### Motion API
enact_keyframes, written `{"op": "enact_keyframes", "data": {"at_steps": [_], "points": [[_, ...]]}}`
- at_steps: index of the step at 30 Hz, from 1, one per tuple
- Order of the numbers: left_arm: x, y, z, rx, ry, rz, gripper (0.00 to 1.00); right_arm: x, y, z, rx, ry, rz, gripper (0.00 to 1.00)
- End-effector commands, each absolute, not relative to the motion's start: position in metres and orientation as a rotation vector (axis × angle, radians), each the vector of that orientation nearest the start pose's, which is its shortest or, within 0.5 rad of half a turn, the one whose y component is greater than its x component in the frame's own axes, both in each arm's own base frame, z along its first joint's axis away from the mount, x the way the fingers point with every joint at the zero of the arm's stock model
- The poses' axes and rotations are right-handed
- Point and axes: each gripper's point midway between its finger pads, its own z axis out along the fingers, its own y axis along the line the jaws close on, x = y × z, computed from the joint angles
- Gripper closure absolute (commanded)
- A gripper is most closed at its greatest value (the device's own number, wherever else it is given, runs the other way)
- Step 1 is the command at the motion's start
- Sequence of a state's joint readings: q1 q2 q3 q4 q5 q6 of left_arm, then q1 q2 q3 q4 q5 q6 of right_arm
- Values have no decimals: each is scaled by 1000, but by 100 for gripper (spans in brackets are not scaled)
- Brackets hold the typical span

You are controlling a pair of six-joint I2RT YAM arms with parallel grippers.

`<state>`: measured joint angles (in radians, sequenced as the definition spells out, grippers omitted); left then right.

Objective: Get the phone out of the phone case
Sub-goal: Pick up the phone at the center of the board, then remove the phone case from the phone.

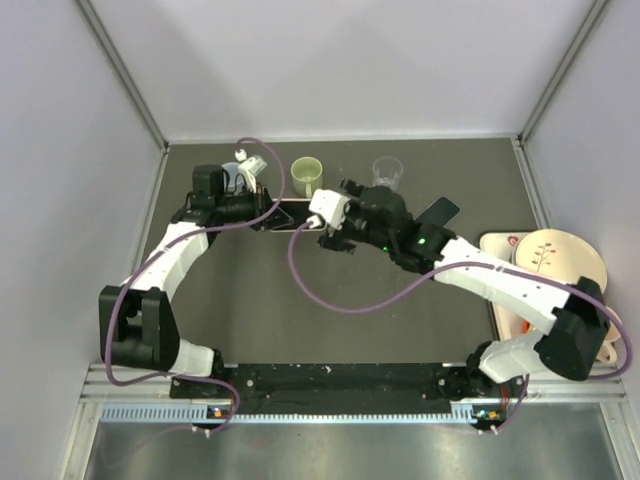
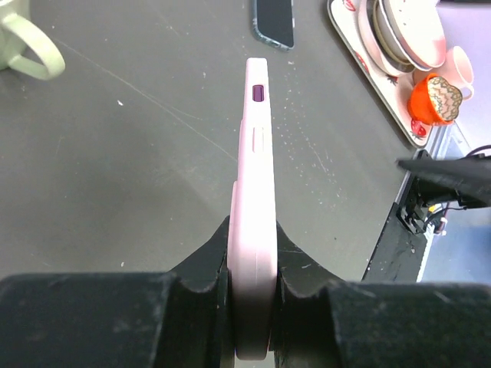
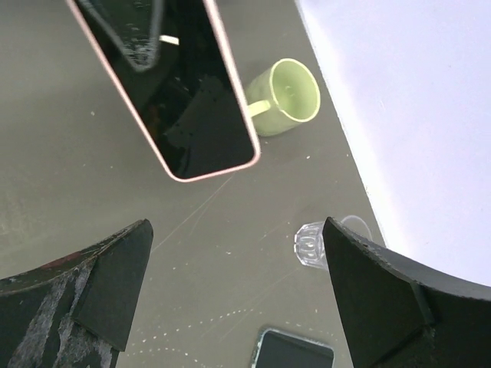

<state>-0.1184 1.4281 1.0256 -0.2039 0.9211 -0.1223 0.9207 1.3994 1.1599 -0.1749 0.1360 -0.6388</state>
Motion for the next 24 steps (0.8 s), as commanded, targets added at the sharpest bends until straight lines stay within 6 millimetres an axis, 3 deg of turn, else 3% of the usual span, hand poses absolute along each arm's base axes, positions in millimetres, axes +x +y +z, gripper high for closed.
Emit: {"op": "enact_keyframes", "data": {"at_steps": [1, 6, 13, 16, 18, 22, 24], "points": [[324, -189, 250, 657, 1818, -1164, 100, 295, 308, 305, -1195, 1440, 250, 8], [309, -194, 275, 765, 1691, -1177, 100, 293, 294, 325, -1118, 1443, 389, 9], [289, -202, 306, 948, 1491, -1217, 100, 283, 290, 339, -1075, 1444, 587, 11], [281, -208, 307, 951, 1487, -1310, 100, 277, 287, 347, -1059, 1442, 687, 11], [278, -213, 302, 945, 1471, -1332, 100, 276, 281, 352, -1034, 1451, 753, 12], [278, -216, 287, 898, 1460, -1343, 100, 255, 278, 366, -1057, 1400, 914, 12], [279, -217, 281, 881, 1480, -1365, 100, 251, 277, 365, -1053, 1403, 954, 13]]}}
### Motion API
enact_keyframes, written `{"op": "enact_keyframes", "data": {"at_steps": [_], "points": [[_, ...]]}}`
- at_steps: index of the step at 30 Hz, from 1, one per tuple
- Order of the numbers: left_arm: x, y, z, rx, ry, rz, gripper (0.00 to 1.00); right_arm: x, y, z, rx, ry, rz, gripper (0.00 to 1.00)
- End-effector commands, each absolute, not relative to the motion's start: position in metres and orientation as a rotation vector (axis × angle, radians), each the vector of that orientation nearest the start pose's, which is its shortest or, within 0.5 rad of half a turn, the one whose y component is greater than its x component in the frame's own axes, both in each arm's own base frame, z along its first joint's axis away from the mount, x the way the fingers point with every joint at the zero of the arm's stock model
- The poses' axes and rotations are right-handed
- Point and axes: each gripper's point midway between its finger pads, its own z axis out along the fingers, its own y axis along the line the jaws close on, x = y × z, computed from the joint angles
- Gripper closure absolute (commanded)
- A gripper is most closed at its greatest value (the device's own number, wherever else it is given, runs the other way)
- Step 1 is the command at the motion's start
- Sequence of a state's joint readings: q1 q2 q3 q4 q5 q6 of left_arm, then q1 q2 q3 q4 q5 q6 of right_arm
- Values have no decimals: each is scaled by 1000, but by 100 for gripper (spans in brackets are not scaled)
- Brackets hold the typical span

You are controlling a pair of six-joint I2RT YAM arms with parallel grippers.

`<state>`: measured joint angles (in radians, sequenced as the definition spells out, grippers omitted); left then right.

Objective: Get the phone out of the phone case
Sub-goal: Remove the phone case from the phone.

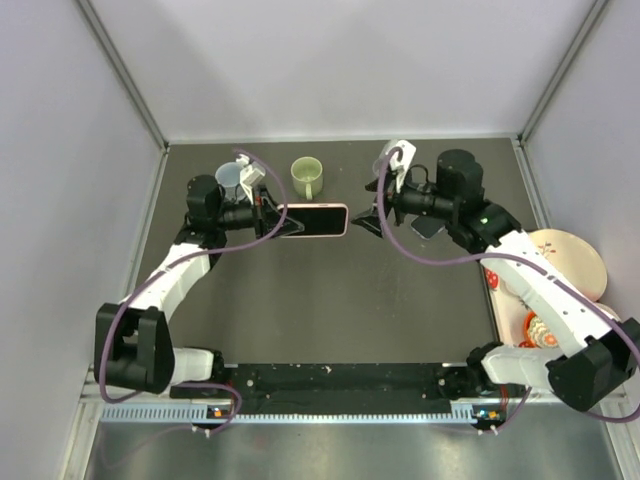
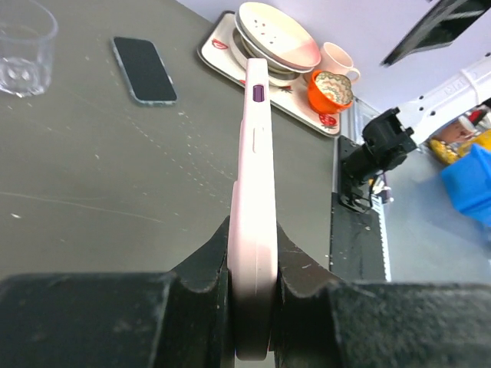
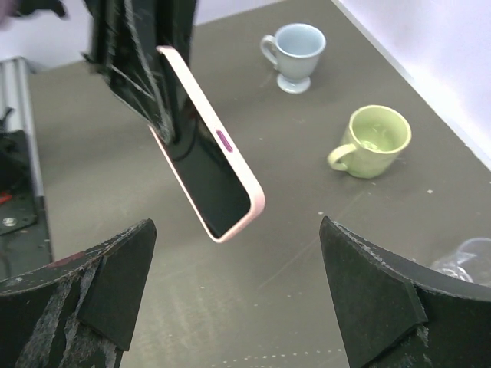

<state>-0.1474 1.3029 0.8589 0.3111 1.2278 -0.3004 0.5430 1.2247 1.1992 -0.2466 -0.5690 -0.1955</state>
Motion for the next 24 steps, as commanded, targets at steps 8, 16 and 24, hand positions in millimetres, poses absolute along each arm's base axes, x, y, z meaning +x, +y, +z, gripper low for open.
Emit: {"op": "enact_keyframes", "data": {"at_steps": [8, 16, 24], "points": [[277, -218, 270, 858, 1479, -1393, 100, 256, 271, 364, -1019, 1402, 977, 14], [277, -218, 284, 905, 1436, -1365, 100, 264, 264, 371, -969, 1386, 924, 14], [274, -212, 312, 1068, 1379, -1190, 100, 273, 256, 376, -935, 1357, 924, 10]]}}
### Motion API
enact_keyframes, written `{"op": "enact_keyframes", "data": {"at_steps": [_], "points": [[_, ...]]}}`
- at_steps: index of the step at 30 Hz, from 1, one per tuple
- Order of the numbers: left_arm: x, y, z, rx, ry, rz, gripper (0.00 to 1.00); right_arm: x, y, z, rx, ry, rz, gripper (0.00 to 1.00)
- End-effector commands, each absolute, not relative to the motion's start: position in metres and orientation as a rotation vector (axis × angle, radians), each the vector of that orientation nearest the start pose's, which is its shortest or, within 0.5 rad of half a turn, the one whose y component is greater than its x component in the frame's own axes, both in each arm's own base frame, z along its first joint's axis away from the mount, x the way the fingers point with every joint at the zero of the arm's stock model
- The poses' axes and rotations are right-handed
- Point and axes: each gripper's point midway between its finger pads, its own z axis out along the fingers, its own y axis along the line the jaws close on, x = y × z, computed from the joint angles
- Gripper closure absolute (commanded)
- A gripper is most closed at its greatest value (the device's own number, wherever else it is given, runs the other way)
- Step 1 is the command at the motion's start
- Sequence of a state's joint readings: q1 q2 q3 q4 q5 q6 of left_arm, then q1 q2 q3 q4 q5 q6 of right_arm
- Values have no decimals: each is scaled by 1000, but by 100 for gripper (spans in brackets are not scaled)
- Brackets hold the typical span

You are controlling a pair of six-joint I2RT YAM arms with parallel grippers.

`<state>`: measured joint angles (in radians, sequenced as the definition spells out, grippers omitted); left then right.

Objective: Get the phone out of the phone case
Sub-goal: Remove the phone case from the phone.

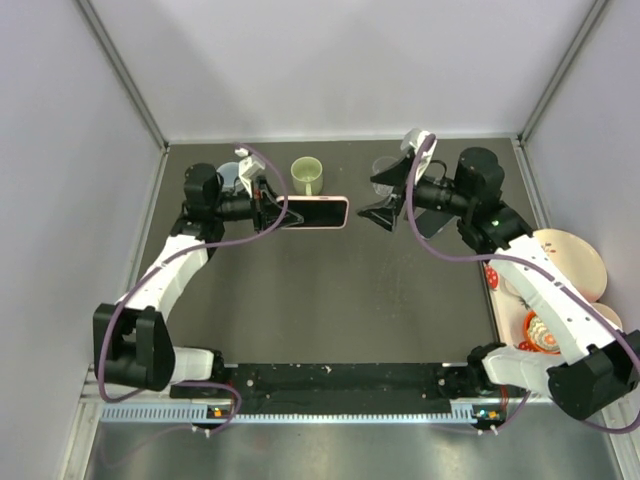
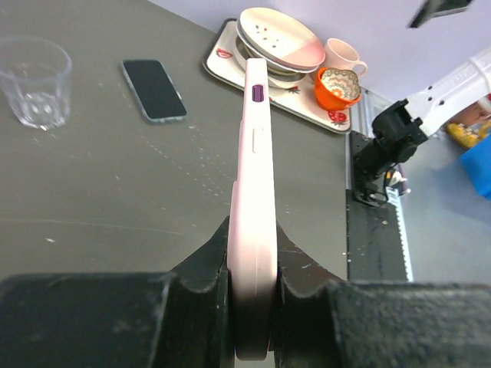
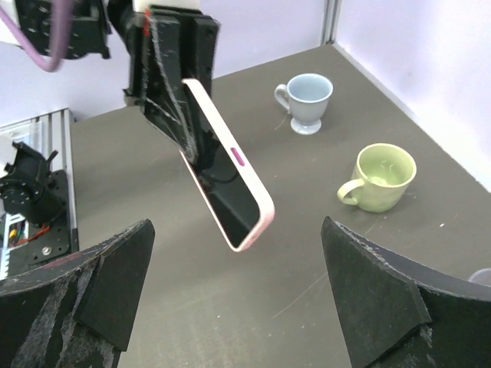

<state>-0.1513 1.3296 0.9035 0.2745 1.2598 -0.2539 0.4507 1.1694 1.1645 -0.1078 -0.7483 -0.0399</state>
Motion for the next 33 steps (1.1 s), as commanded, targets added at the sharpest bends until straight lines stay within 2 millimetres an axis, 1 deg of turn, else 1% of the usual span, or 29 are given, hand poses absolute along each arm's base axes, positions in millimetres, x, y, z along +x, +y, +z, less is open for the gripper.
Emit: {"op": "enact_keyframes", "data": {"at_steps": [1, 2, 4, 5, 6, 9, 10, 13, 14, 15, 16, 17, 18, 19, 20, 21, 22, 23, 24, 29, 33], "points": [[272, -212, 317, 1076, 1361, -1187, 100, 273, 254, 377, -920, 1369, 953, 9], [268, -213, 321, 1089, 1343, -1200, 100, 274, 253, 375, -909, 1385, 973, 9], [262, -213, 330, 1087, 1325, -1230, 100, 274, 252, 381, -916, 1357, 992, 9], [257, -215, 331, 1068, 1345, -1278, 100, 274, 252, 380, -913, 1365, 1011, 9], [257, -215, 340, 1086, 1285, -1245, 100, 271, 253, 380, -925, 1361, 1030, 9], [253, -215, 323, 1031, 1318, -1280, 100, 263, 254, 379, -947, 1345, 1061, 9], [253, -215, 323, 1031, 1304, -1273, 100, 262, 255, 379, -947, 1342, 1073, 9], [255, -217, 314, 1015, 1329, -1306, 100, 256, 255, 384, -949, 1310, 1093, 9], [254, -218, 312, 1002, 1351, -1342, 100, 254, 256, 385, -953, 1304, 1100, 9], [256, -219, 305, 993, 1373, -1374, 100, 250, 256, 385, -962, 1299, 1117, 9], [255, -222, 303, 993, 1373, -1393, 100, 249, 256, 386, -957, 1304, 1133, 9], [254, -223, 308, 989, 1356, -1411, 100, 247, 257, 384, -958, 1307, 1146, 9], [256, -224, 300, 976, 1367, -1435, 100, 245, 257, 387, -957, 1295, 1149, 9], [255, -226, 299, 974, 1361, -1450, 100, 244, 257, 387, -948, 1298, 1161, 9], [251, -227, 306, 981, 1325, -1459, 100, 244, 257, 384, -942, 1302, 1169, 9], [251, -228, 300, 972, 1334, -1482, 100, 245, 257, 385, -938, 1292, 1170, 10], [250, -230, 299, 969, 1332, -1496, 100, 244, 257, 385, -928, 1298, 1181, 10], [247, -230, 304, 979, 1298, -1496, 100, 245, 258, 382, -920, 1308, 1189, 10], [246, -230, 301, 978, 1299, -1508, 100, 245, 258, 383, -917, 1300, 1189, 11], [239, -230, 307, 983, 1265, -1513, 100, 246, 260, 375, -888, 1318, 1240, 14], [234, -232, 303, 993, 1261, -1515, 100, 249, 262, 373, -864, 1329, 1270, 17]]}}
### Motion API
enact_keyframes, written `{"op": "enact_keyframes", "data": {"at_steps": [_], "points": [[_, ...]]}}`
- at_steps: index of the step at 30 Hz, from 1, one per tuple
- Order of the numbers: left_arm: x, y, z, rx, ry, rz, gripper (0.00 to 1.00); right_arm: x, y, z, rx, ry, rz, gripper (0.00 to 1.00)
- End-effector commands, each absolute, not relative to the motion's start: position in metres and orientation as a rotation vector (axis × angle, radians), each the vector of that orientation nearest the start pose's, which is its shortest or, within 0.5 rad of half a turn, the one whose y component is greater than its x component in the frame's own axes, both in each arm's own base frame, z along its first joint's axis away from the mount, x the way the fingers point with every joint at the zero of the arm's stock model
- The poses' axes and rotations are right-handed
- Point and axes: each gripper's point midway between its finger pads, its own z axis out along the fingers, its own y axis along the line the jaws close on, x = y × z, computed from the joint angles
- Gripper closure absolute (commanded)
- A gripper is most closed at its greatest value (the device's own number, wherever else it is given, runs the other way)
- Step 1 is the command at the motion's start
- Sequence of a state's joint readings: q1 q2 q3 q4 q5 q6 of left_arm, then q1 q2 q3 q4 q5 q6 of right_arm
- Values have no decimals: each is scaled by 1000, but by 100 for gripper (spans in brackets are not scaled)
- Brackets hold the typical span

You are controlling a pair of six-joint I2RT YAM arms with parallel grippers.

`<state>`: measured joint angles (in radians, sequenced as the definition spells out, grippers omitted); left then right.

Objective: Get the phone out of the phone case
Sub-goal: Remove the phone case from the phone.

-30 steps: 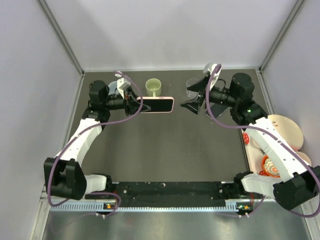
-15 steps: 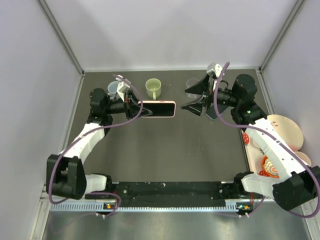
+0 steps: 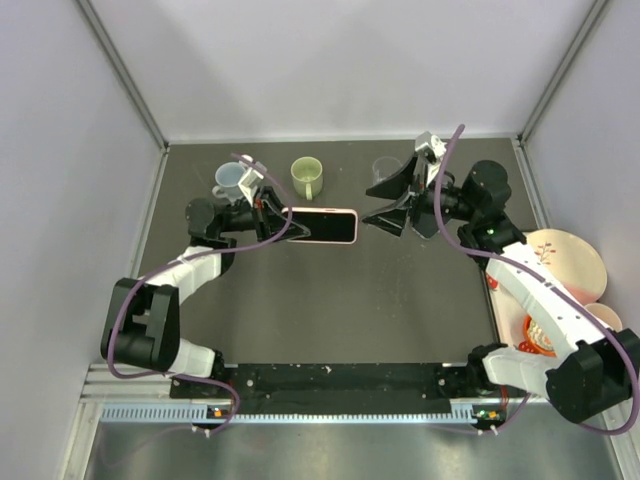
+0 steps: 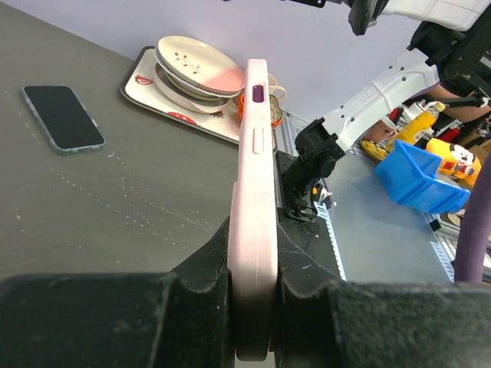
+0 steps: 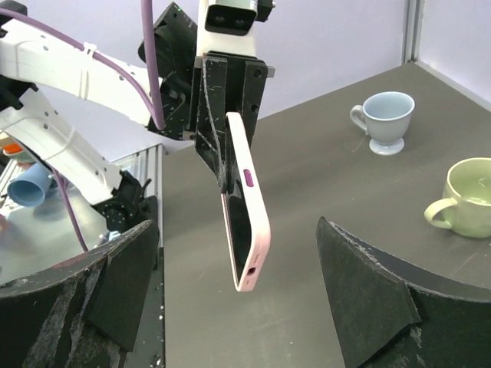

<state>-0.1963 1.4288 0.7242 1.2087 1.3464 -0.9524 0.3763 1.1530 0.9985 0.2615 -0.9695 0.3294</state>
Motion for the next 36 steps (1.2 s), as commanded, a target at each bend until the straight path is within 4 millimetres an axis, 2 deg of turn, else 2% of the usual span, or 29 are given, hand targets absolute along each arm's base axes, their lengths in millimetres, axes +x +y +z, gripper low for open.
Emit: {"op": "enact_keyframes", "data": {"at_steps": [1, 6, 15, 21, 36], "points": [[234, -233, 303, 997, 1260, -1516, 100, 248, 263, 373, -861, 1326, 1279, 18], [233, -234, 300, 999, 1261, -1520, 100, 250, 263, 370, -839, 1343, 1289, 24], [224, -233, 309, 1048, 1207, -1475, 100, 255, 267, 354, -796, 1376, 1357, 42], [222, -232, 310, 1060, 1199, -1445, 100, 251, 269, 352, -784, 1350, 1411, 51], [232, -232, 304, 1026, 1234, -1414, 100, 237, 268, 351, -838, 1319, 1453, 59]]}}
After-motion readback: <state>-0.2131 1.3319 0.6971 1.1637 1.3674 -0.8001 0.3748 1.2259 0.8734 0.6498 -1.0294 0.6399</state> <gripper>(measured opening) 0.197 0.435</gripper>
